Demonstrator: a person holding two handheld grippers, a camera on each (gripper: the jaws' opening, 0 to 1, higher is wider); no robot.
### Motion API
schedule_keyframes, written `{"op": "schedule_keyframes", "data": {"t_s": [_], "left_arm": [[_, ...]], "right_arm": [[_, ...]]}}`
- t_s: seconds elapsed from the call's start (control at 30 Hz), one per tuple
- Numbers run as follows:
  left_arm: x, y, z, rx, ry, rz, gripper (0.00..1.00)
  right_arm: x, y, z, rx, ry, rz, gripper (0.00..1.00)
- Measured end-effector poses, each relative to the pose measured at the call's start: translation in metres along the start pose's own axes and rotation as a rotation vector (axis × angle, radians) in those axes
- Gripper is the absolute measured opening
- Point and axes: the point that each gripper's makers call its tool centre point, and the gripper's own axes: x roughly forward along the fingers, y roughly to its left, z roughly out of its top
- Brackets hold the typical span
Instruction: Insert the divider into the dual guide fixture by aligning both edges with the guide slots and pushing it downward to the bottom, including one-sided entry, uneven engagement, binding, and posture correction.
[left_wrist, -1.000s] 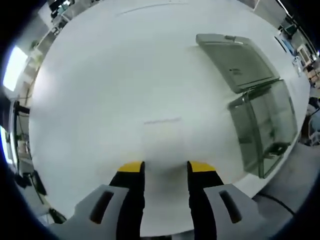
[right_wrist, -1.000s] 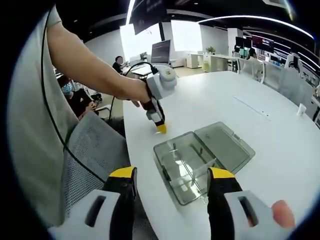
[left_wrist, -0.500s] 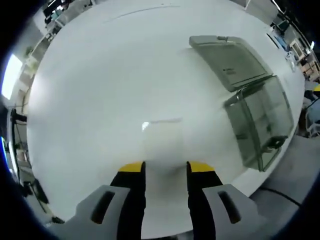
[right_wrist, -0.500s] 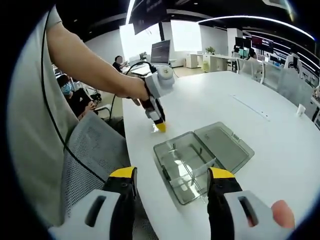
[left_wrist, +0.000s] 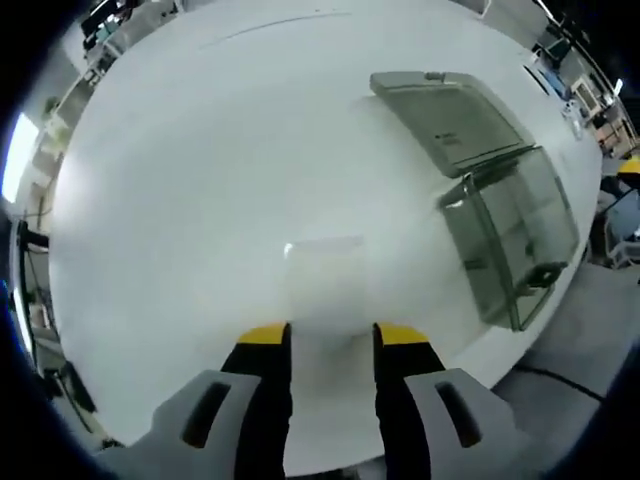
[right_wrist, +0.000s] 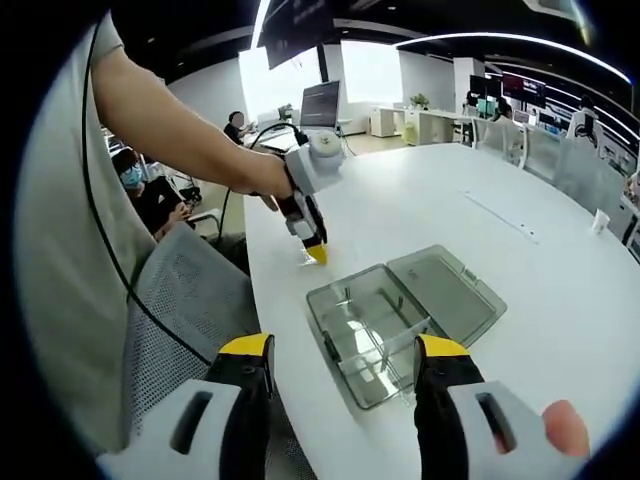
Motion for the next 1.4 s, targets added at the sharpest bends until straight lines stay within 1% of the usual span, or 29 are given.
{"op": "schedule_keyframes", "data": {"t_s": [0.33,0.63,0.97,1.13,1.2,1.3,1.4], "left_arm": [[-0.008,-0.003,-0.003,-0.026,-0.037,-0.042,0.28],[-0.020,-0.010,-0.005,-0.042,-0.083,-0.081,0.28],[-0.040,-0.027,0.003,-0.055,-0.161,-0.137,0.28],[-0.047,-0.034,0.004,-0.053,-0.183,-0.154,0.28],[-0.050,-0.036,0.006,-0.058,-0.198,-0.165,0.28],[-0.056,-0.040,0.012,-0.060,-0.237,-0.183,0.28],[-0.061,-0.045,0.015,-0.064,-0.255,-0.198,0.28]], "right_arm": [[0.000,0.002,0.002,-0.004,0.000,0.002,0.53],[-0.001,0.002,0.002,0.002,-0.007,0.001,0.53],[-0.004,0.000,0.002,0.025,-0.024,-0.001,0.53],[-0.006,0.000,0.004,0.033,-0.037,-0.002,0.53],[-0.006,0.000,0.004,0.036,-0.036,-0.003,0.53],[-0.007,0.000,0.005,0.041,-0.043,-0.002,0.53],[-0.008,0.000,0.007,0.044,-0.051,-0.002,0.53]]}}
